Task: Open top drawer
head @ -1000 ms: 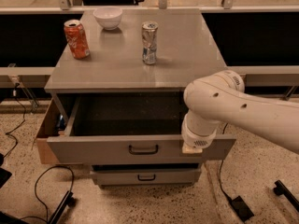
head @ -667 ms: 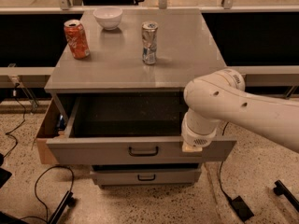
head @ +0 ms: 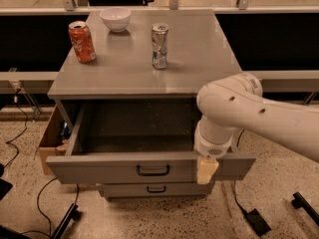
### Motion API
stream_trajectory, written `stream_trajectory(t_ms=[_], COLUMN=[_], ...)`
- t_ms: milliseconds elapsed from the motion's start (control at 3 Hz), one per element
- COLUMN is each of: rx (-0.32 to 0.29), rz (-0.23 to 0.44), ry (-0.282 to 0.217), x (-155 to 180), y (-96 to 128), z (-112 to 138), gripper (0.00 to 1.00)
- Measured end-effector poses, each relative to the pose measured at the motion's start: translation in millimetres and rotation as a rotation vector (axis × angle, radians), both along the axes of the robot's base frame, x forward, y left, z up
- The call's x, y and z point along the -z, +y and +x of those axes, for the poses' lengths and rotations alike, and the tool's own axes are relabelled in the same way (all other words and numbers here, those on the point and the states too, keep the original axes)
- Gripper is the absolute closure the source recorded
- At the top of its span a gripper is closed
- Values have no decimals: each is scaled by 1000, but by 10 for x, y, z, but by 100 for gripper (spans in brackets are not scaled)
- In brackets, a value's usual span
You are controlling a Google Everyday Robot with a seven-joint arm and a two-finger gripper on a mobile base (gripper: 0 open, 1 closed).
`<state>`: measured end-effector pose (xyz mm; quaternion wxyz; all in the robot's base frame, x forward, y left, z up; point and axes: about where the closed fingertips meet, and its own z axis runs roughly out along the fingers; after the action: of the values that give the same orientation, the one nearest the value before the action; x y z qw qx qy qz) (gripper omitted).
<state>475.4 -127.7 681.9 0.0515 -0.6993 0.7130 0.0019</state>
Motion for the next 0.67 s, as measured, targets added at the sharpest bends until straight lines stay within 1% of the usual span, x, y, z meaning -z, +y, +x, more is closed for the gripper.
stream_trajectory(t_ms=[333,667], rx=[0,1], rz=[0,2], ry=[0,-1], x=[-3,-6], y=[0,-3], z=[0,0], gripper=[0,0])
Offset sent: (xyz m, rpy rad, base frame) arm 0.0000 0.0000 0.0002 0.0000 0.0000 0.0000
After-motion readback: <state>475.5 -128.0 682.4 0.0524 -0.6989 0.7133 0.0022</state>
